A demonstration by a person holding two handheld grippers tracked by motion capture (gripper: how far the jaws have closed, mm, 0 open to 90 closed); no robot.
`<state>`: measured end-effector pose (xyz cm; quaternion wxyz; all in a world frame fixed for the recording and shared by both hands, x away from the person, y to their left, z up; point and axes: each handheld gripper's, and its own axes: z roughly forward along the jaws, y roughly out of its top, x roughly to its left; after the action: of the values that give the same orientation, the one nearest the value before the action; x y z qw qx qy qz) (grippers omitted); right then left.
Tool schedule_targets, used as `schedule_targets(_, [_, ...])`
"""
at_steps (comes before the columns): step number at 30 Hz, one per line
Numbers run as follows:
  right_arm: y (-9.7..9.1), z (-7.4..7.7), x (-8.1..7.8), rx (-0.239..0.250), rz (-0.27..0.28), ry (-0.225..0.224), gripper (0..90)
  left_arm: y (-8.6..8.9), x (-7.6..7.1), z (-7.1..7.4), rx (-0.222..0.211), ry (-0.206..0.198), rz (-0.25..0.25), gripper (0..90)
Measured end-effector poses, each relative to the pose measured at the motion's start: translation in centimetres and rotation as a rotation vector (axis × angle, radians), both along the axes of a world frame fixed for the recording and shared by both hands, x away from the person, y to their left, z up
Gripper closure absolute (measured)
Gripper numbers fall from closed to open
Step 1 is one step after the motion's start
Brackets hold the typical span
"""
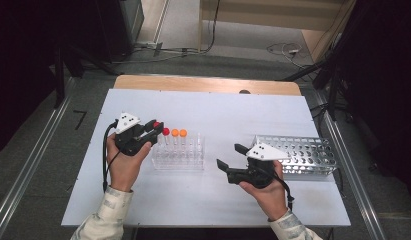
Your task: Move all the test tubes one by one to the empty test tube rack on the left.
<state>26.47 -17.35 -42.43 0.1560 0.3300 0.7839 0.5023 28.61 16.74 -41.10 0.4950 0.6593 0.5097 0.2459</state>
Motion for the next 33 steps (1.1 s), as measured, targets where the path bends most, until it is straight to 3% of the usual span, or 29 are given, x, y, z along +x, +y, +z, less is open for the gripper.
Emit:
schedule_targets(11, [-0.01,-0.02,-0.02,0.0,0.0,0.001,19.1,0.17,-0.14,0.14,-0.014,-0.002,0.005,61.9])
schedule_targets(22, [-0.09,-0.06,0.04,0.0,-0.002,0.0,19.1,0.12,-0.17,0.4,-0.063,-0.001,-0.006,37.5])
schedule_targets(33, [-0.57,-0.21,0.15,-0.004,-0.013,0.003,19.1,0.4,-0.47,0.71,-0.086,-0.003,-0.012,30.3])
